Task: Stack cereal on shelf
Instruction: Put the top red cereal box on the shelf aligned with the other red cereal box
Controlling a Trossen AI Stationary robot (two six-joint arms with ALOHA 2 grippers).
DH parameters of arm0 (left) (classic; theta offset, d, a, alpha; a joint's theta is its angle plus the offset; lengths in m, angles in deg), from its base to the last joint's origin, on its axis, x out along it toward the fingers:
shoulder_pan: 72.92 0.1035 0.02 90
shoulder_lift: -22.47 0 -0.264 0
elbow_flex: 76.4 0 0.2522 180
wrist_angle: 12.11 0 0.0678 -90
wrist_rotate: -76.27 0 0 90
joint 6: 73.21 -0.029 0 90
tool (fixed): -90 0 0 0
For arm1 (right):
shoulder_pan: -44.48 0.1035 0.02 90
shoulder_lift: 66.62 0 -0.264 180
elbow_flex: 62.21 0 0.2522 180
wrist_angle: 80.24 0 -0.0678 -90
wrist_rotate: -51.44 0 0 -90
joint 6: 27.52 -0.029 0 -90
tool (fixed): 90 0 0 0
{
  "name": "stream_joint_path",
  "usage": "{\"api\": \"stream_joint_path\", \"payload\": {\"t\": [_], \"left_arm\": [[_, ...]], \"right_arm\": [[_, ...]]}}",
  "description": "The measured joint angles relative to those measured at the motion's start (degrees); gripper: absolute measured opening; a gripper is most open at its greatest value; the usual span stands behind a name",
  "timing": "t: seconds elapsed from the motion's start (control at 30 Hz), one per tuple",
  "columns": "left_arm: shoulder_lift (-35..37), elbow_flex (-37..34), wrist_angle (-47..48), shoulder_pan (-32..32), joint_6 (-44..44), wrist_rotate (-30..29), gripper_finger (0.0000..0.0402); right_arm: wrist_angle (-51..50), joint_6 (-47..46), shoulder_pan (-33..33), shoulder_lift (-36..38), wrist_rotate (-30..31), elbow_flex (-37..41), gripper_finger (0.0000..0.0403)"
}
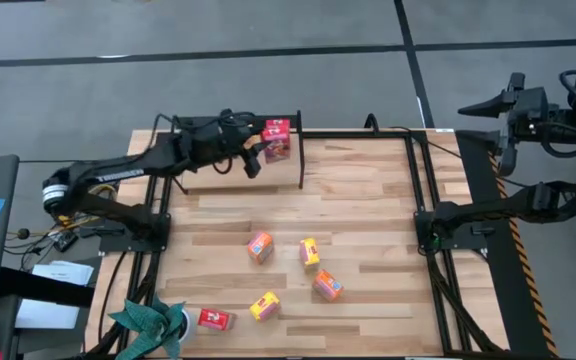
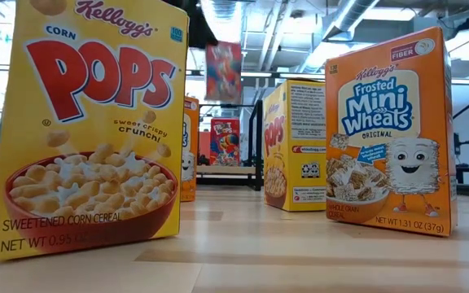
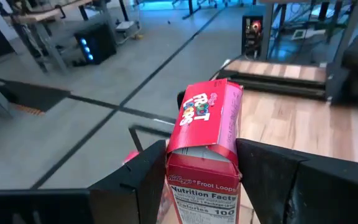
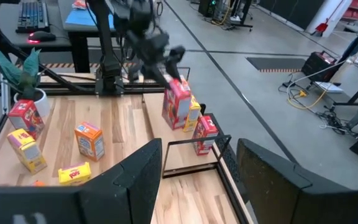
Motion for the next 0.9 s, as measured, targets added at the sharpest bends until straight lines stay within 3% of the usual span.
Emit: {"api": "stream_joint_path", "payload": {"t": [0.43, 0.7, 0.9], "left_arm": [[-12.38, -1.85, -7.96, 5.24, 0.01, 10.72, 0.0173], [-11.84, -2.77, -8.81, 8.47, -1.29, 15.38, 0.0173], [-11.66, -9.06, -16.76, 12.4, 3.0, 25.6, 0.0173]], "right_arm": [[-0.02, -1.19, -0.02, 0.01, 1.4, 0.0, 0.0232], [0.0, -2.05, -0.02, 0.03, 1.51, 0.0, 0.0232], [0.12, -2.74, -0.02, 0.03, 1.53, 0.0, 0.0232]]}}
